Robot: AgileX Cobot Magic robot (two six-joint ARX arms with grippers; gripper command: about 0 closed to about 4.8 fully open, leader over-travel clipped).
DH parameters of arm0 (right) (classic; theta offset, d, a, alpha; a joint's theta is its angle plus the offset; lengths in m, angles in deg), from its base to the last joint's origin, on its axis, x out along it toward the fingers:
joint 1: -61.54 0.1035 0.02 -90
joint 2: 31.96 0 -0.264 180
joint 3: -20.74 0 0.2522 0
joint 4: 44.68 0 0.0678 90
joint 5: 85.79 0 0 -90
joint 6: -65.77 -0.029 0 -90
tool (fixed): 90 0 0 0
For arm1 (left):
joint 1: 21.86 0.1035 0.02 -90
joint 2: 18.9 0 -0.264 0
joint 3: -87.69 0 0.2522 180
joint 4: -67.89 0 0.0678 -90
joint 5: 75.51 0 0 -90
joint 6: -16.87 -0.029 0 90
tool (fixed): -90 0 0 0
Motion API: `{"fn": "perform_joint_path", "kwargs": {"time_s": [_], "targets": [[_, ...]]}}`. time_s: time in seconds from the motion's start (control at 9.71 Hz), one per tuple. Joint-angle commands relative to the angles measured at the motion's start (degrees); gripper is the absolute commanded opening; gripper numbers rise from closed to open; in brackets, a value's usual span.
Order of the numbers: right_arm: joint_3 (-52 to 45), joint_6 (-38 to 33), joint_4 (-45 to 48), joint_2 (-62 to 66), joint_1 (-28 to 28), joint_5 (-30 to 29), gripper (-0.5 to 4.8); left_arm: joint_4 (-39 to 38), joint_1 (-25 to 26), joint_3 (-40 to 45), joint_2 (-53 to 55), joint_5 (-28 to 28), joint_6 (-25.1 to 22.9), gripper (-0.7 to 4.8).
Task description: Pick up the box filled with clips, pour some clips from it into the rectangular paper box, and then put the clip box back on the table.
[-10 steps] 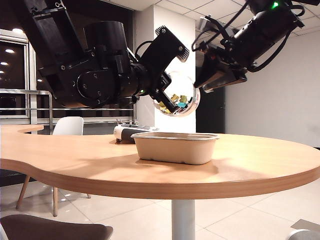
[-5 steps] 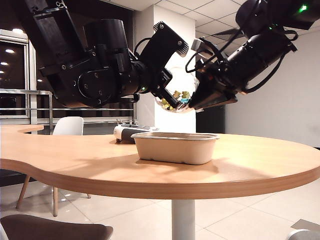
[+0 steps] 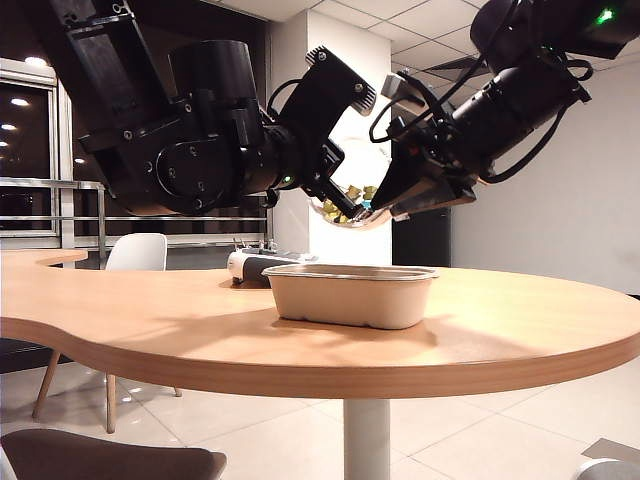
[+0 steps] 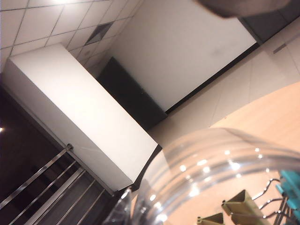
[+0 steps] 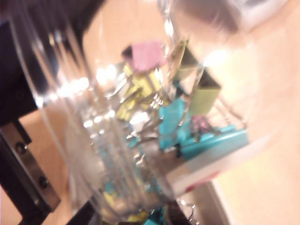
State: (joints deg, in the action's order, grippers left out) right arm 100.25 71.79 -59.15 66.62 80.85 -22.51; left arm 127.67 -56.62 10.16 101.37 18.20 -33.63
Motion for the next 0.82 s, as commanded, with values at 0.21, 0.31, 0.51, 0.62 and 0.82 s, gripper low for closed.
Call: {"fn": "perform_joint_path", "kwargs": {"time_s": [0.21, 0.31, 0.51, 0.62, 0.82], "targets": [[0.17, 0.46, 6.19, -0.02, 0.15, 7.32, 1.03, 3.02, -1.75, -0.24, -0.22, -2.08, 1.46, -0.05], [0.15, 0.68, 6.91, 0.07, 0.13, 7.41, 1.03, 5.99, -2.14, -0.24, -0.22, -2.71, -2.51, -0.05], [0.15, 1.9, 7.02, 0.09, 0.13, 6.99, 1.09, 6.71, -2.14, -0.24, -0.26, -4.2, -5.99, -0.05], [0.17, 4.81, 7.02, 0.07, 0.11, 6.93, 1.09, 6.6, -2.14, -0.24, -0.57, -5.05, -8.63, -0.05], [0.22, 4.72, 5.6, -0.37, 0.02, 2.71, 1.59, 6.6, -2.12, -0.24, -0.66, -5.25, -14.71, -0.05]]}}
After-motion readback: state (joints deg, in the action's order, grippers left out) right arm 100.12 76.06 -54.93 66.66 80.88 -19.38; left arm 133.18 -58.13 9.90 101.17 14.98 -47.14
